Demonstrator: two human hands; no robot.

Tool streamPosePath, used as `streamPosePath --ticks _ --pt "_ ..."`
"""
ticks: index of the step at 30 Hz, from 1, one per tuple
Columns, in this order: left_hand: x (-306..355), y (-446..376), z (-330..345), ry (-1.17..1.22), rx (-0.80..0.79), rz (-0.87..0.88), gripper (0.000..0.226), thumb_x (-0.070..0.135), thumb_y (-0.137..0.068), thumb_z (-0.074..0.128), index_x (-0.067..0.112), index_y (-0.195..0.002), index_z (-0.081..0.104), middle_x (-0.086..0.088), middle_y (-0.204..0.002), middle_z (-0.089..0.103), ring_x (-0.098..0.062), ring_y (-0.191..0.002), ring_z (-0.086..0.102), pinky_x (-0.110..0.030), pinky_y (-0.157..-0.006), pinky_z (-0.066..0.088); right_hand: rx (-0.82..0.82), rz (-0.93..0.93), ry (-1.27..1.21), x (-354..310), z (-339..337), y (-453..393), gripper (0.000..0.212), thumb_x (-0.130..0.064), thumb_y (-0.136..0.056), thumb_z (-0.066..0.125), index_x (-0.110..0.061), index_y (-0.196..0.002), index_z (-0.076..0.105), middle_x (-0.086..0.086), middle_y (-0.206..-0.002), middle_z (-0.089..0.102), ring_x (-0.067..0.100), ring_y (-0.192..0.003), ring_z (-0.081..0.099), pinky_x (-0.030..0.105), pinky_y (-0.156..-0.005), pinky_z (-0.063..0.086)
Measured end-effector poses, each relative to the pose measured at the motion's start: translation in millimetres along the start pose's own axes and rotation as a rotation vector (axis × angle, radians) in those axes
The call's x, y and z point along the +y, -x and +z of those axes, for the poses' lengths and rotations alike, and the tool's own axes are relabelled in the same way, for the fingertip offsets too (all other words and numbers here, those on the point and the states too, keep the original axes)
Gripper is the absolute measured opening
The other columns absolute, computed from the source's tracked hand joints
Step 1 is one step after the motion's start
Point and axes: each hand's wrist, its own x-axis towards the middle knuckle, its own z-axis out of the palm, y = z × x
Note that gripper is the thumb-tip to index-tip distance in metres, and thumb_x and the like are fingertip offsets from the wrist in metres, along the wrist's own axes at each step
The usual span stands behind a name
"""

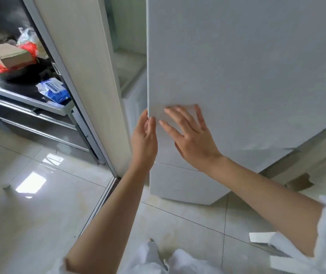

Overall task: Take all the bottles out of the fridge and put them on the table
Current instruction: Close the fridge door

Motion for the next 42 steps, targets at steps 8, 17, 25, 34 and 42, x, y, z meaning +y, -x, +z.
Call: streamPosePath --ticks 8,17,25,34,42 --pt "-12 -46 22 0.018 0.045 -0.035 0.035 0.030 -0.100 0.046 0.021 -0.134 0.052 0.008 -0.120 0.065 -0.002 -0.110 0.059 -0.015 -0.092 0.044 -0.079 -0.082 0.253 44 37 -9 0.061 0.000 -0.086 0.054 -0.017 -0.143 0.045 0.006 -0.154 0.035 0.026 -0.143 0.032 0.059 -0.114 0.008" --pt "-20 -82 37 0.025 0.036 -0.085 0.042 0.033 -0.099 0.047 0.023 -0.140 0.044 0.006 -0.127 0.061 -0.005 -0.118 0.056 -0.024 -0.102 0.043 -0.086 -0.138 0.383 71 62 -24 0.058 0.005 -0.097 0.022 -0.021 -0.146 0.039 0.001 -0.155 0.034 0.021 -0.143 0.033 0.052 -0.115 0.013" --pt "-25 -86 51 -0.015 0.117 -0.079 0.041 0.040 -0.099 0.042 0.028 -0.138 0.043 0.007 -0.121 0.061 -0.004 -0.107 0.055 -0.018 -0.091 0.042 -0.073 -0.181 0.379 81 67 -25 0.056 0.000 -0.100 0.020 -0.026 -0.147 0.038 -0.005 -0.154 0.036 0.016 -0.141 0.035 0.046 -0.116 0.017" --pt "-21 -88 43 -0.002 0.053 -0.088 0.042 0.034 -0.101 0.045 0.022 -0.141 0.044 0.000 -0.129 0.060 -0.011 -0.118 0.055 -0.024 -0.102 0.043 -0.158 -0.150 0.355 77 64 -25 0.064 0.006 -0.097 0.011 -0.025 -0.149 0.032 -0.001 -0.157 0.030 0.020 -0.144 0.029 0.050 -0.117 0.007" --pt "-15 -67 30 -0.067 0.032 -0.099 0.048 0.019 -0.100 0.046 0.021 -0.147 0.038 0.006 -0.144 0.050 -0.006 -0.133 0.044 -0.033 -0.114 0.034 -0.272 0.027 0.118 47 36 -28 0.080 0.007 -0.079 0.051 -0.020 -0.151 0.029 0.008 -0.161 0.018 0.029 -0.149 0.014 0.055 -0.117 0.002"
